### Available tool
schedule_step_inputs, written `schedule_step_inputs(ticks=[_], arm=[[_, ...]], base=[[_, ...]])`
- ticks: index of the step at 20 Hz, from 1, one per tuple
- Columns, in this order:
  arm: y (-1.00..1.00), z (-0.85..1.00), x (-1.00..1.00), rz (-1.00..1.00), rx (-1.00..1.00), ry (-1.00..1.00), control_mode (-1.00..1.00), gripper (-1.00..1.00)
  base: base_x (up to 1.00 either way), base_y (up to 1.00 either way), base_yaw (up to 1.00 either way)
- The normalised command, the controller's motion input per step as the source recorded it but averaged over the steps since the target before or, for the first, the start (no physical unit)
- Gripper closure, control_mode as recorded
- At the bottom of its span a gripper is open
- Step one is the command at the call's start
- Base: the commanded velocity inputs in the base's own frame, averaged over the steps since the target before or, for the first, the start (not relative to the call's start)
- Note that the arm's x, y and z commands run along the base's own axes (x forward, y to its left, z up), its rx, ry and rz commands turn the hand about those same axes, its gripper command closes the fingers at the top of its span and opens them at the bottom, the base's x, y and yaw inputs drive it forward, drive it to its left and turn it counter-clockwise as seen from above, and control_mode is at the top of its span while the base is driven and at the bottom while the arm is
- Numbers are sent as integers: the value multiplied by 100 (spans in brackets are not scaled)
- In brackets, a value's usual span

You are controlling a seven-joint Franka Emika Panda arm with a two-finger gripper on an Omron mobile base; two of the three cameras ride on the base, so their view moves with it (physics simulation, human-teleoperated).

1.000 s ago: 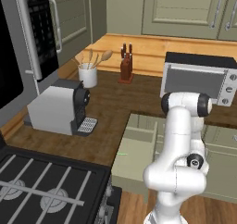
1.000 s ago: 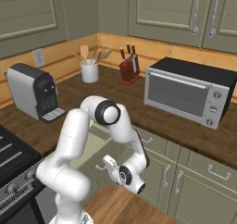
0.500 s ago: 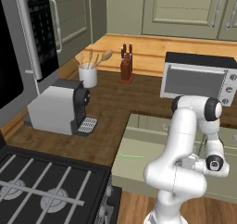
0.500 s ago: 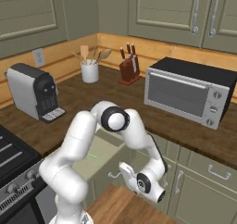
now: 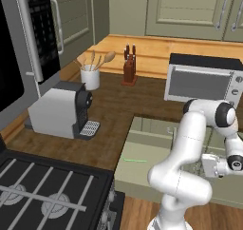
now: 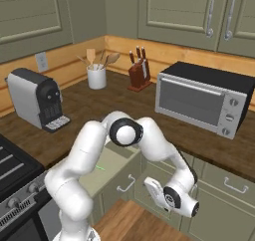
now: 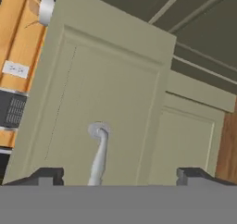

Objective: Take a straw from the drawer in front and place it inside the glass cup on the dining counter.

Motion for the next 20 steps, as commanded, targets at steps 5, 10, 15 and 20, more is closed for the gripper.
schedule_step_inputs(ticks=[5, 10, 15, 20], arm=[[12, 100, -47, 2, -23, -1, -100, -100], [43, 100, -35, 5, -23, 0, -100, -100], [61, 100, -15, 2, -23, 3, -100, -100], [66, 100, -13, 0, -19, 5, -100, -100]], base=[[0, 0, 0], [0, 0, 0], [0, 0, 0], [0, 0, 0]])
